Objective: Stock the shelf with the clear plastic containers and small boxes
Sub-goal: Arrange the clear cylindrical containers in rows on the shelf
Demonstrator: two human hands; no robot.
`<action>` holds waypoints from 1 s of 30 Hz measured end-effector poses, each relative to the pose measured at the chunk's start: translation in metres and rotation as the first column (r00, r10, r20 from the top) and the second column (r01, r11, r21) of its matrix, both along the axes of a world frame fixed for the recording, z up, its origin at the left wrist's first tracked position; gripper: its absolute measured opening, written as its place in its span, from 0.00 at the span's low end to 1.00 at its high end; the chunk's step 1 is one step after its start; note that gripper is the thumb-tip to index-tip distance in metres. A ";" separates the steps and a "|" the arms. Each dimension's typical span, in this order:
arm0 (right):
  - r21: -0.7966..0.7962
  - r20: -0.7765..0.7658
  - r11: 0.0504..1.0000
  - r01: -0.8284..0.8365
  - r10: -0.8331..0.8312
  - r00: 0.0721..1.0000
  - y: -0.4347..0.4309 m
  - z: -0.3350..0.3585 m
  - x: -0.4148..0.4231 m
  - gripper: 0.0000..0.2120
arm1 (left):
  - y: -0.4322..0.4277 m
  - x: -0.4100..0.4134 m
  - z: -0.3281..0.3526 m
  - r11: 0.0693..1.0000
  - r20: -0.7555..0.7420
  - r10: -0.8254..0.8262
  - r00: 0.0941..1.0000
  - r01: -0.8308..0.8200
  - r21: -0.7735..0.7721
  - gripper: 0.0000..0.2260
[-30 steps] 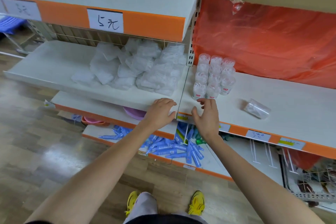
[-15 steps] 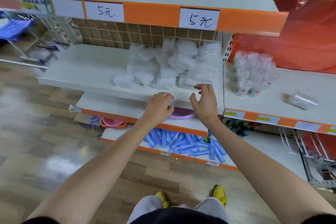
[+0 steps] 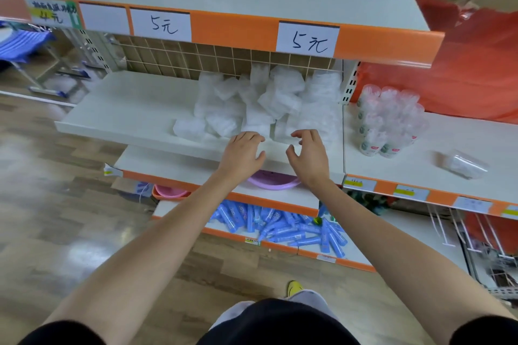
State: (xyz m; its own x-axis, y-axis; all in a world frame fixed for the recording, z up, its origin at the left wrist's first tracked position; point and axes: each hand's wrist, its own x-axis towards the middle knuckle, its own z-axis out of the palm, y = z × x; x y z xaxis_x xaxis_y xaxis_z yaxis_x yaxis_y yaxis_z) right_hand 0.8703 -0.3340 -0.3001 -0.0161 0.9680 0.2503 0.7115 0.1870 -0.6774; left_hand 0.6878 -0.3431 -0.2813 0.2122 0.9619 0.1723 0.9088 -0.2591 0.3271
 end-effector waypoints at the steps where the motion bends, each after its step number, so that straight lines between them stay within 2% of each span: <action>1: 0.002 -0.010 1.000 -0.003 0.003 1.000 0.004 0.002 0.004 0.14 | 0.003 0.008 0.003 1.000 -0.003 -0.009 1.000 0.009 0.006 0.17; 5: 0.044 -0.032 0.999 0.030 -0.029 0.999 0.015 0.012 0.037 0.14 | 0.016 0.050 0.010 0.996 -0.005 -0.089 0.996 0.089 0.018 0.16; 8: 0.062 -0.051 0.991 0.120 -0.117 0.992 0.014 0.018 0.084 0.13 | 0.024 0.094 0.008 0.990 0.014 -0.137 0.990 0.137 -0.016 0.16; 12: 0.128 -0.079 0.960 0.251 -0.242 0.967 0.006 0.014 0.166 0.11 | 0.027 0.167 0.002 0.966 0.014 -0.256 0.967 0.256 -0.033 0.16; 17: 0.193 -0.017 0.938 0.289 -0.291 0.956 -0.002 -0.001 0.289 0.10 | 0.029 0.273 -0.011 0.952 0.044 -0.302 0.952 0.304 -0.043 0.15; 20: 0.108 0.127 0.941 0.321 -0.333 0.934 -0.004 -0.015 0.360 0.13 | 0.028 0.332 -0.023 0.937 0.041 -0.335 0.941 0.338 -0.087 0.15; 23: 0.017 0.272 0.957 0.289 -0.283 0.920 -0.004 -0.027 0.414 0.23 | 0.033 0.374 -0.032 0.948 0.032 -0.296 0.955 0.297 -0.113 0.16; 26: -0.114 0.287 0.952 0.284 -0.242 0.927 0.000 -0.031 0.441 0.33 | 0.036 0.393 -0.038 0.949 0.030 -0.265 0.964 0.267 -0.169 0.17; 30: -0.266 0.221 0.946 0.183 -0.125 0.967 0.002 -0.035 0.452 0.38 | 0.039 0.401 -0.044 0.945 0.040 -0.241 0.970 0.243 -0.217 0.16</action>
State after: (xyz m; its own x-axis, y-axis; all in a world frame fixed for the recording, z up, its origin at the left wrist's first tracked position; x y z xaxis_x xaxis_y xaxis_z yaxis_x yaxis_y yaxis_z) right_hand 1.3225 -0.3321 -0.3355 0.1179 0.9927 -0.0266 0.8413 -0.1141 -0.5283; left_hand 1.0887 -0.3045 -0.3251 0.4425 0.8962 -0.0321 0.8230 -0.3916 0.4114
